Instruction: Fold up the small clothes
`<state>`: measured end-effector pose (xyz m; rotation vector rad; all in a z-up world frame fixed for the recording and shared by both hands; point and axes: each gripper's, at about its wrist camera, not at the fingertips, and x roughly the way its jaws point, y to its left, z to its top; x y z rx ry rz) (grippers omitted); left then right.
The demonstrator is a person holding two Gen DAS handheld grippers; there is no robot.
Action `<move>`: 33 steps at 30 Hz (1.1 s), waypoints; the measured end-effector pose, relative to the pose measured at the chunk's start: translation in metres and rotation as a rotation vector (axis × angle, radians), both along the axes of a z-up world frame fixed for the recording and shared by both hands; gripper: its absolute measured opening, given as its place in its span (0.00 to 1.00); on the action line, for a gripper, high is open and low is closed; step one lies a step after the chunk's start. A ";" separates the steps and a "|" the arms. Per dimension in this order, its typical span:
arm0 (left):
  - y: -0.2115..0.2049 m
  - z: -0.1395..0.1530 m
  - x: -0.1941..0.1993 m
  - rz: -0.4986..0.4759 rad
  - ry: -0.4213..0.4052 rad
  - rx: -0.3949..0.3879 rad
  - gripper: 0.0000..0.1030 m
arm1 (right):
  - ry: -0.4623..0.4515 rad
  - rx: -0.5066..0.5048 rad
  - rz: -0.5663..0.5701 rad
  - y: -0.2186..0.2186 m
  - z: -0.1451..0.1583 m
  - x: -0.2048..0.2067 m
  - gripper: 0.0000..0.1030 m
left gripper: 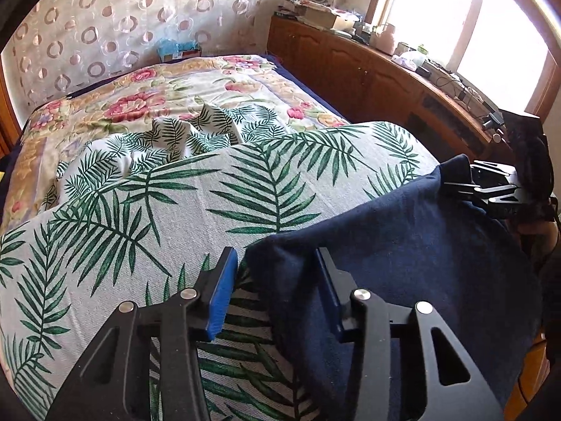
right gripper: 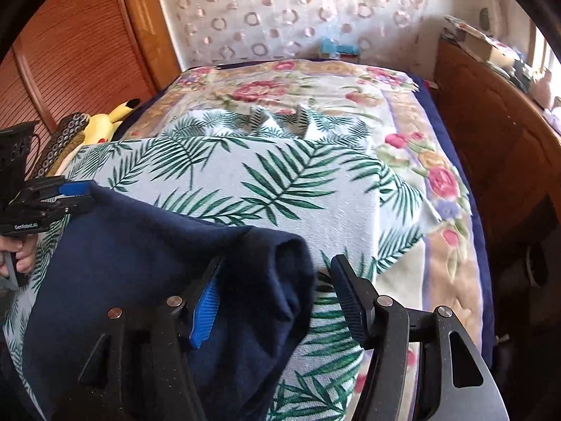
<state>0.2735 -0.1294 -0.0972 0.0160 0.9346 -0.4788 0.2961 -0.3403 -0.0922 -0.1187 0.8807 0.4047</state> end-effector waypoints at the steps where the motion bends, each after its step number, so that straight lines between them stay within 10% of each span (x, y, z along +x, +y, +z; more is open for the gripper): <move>1: 0.000 0.000 0.000 -0.001 -0.002 0.001 0.43 | -0.006 -0.002 0.016 0.001 -0.001 -0.001 0.55; 6: -0.002 0.000 0.001 -0.010 0.008 -0.015 0.22 | -0.005 -0.004 0.104 0.012 0.000 -0.008 0.15; 13: -0.006 0.038 -0.028 -0.048 -0.078 -0.037 0.08 | -0.104 0.016 0.090 0.005 0.026 -0.038 0.10; 33: 0.076 0.273 -0.243 -0.028 -0.664 -0.169 0.07 | -0.691 0.108 0.148 0.021 0.248 -0.287 0.09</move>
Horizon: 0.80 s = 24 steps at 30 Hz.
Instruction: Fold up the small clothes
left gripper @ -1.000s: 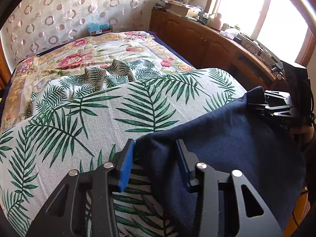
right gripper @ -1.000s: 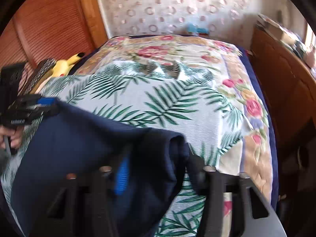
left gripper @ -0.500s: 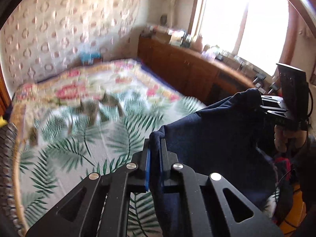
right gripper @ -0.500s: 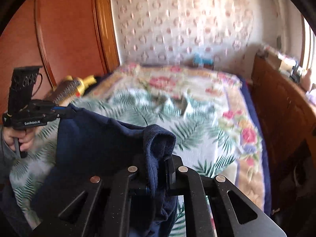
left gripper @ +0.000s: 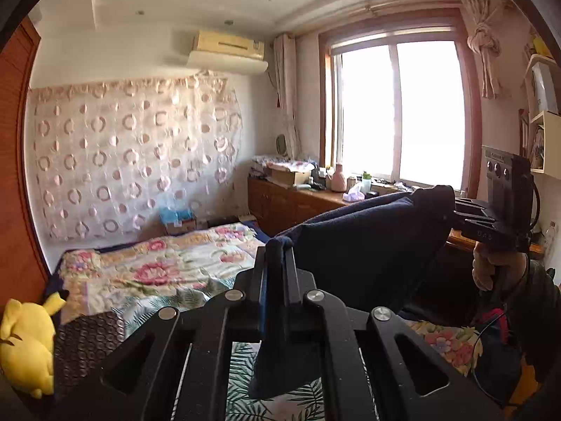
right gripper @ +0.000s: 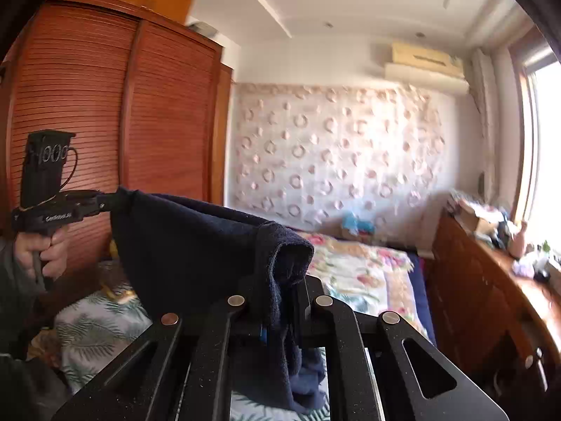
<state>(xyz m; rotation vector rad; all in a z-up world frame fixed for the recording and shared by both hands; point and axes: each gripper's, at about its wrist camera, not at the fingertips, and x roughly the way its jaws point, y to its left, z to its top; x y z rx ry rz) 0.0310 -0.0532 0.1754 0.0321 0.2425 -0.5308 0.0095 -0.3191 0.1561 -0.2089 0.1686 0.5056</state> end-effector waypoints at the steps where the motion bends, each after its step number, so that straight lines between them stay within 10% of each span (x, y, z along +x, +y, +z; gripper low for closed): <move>1: 0.006 0.006 -0.007 0.002 -0.017 -0.001 0.07 | -0.011 -0.003 0.011 0.003 0.005 -0.007 0.09; 9: 0.038 0.001 0.010 0.081 0.000 0.000 0.07 | 0.006 -0.029 0.098 0.013 0.024 0.004 0.09; 15: 0.048 -0.083 0.107 0.190 0.153 0.102 0.12 | 0.172 -0.107 0.045 0.031 -0.012 0.108 0.13; 18: 0.053 -0.143 0.155 0.267 0.305 0.192 0.16 | 0.351 -0.214 -0.088 0.049 -0.060 0.184 0.39; 24: 0.066 -0.199 0.147 0.228 0.420 0.190 0.48 | 0.501 -0.210 -0.164 0.027 -0.115 0.224 0.39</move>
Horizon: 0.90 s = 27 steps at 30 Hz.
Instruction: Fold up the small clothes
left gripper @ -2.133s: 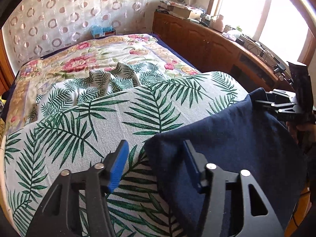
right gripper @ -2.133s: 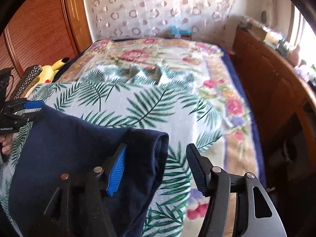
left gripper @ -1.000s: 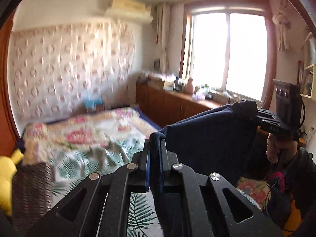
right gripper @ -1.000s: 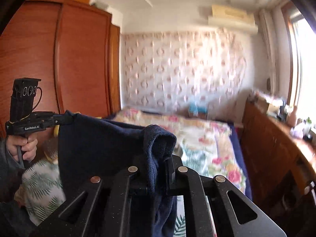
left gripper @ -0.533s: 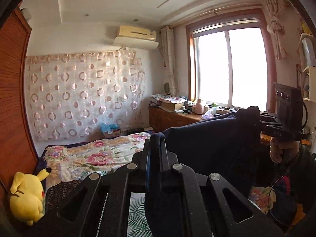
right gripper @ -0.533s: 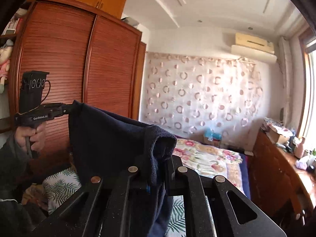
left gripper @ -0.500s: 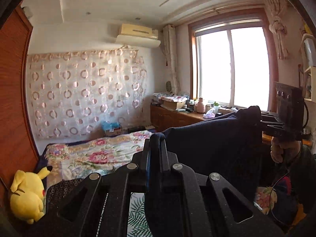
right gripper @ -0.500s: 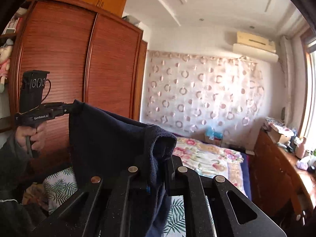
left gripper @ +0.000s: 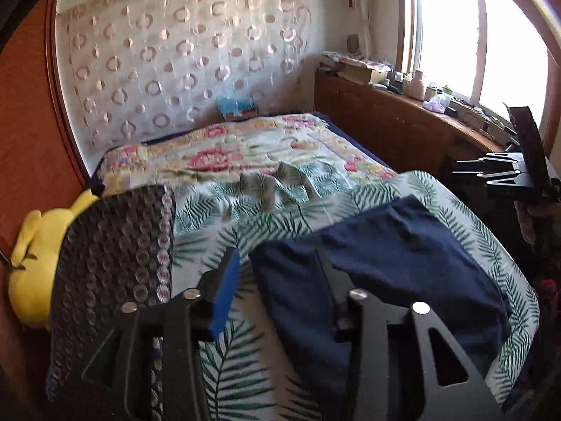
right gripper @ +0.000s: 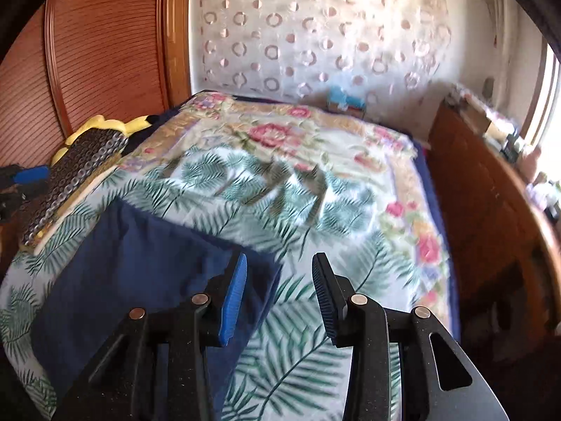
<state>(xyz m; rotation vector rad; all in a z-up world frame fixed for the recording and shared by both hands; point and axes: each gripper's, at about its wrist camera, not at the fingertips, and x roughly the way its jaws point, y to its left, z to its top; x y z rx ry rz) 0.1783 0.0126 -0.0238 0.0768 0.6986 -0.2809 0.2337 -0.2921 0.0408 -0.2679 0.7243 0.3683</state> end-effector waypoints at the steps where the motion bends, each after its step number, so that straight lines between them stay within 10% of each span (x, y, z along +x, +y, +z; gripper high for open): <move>1: -0.002 -0.001 -0.007 -0.005 0.001 -0.009 0.59 | 0.003 -0.007 0.006 -0.002 -0.001 -0.006 0.39; 4: 0.002 -0.006 -0.025 -0.016 0.014 -0.038 0.76 | 0.005 -0.009 0.039 0.003 0.002 -0.037 0.51; 11: -0.006 -0.024 -0.073 -0.022 0.032 -0.051 0.76 | 0.033 0.039 0.082 -0.011 -0.032 -0.112 0.54; 27: -0.032 -0.069 -0.122 -0.089 0.140 -0.060 0.76 | 0.090 0.136 0.040 -0.048 -0.068 -0.147 0.60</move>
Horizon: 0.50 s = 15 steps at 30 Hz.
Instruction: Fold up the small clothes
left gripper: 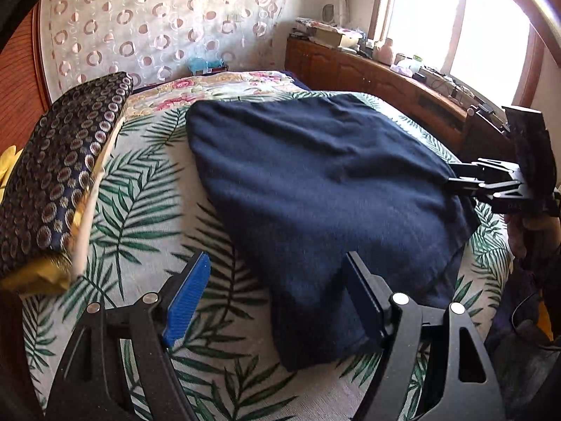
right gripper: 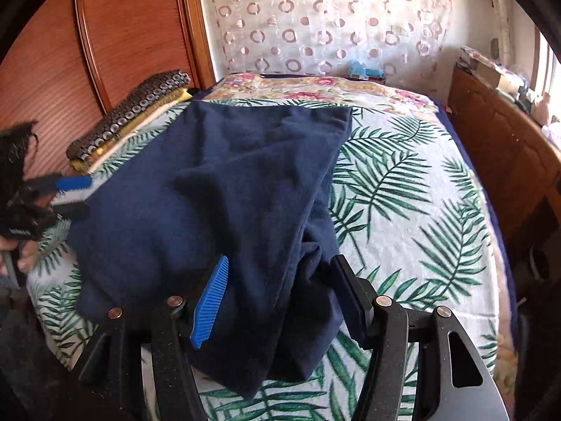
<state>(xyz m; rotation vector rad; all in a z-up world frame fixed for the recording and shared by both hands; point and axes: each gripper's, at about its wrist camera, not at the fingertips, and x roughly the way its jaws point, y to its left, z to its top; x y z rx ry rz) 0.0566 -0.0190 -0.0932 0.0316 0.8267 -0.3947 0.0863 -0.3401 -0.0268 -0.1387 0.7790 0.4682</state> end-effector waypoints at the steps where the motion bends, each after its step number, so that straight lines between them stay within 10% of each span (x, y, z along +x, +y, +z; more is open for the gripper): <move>1: 0.000 -0.001 -0.002 0.002 0.005 -0.003 0.76 | 0.001 0.008 0.007 -0.002 -0.002 -0.003 0.60; 15: 0.003 -0.009 -0.009 0.009 0.032 0.004 0.76 | 0.010 -0.079 -0.058 0.012 -0.033 0.002 0.68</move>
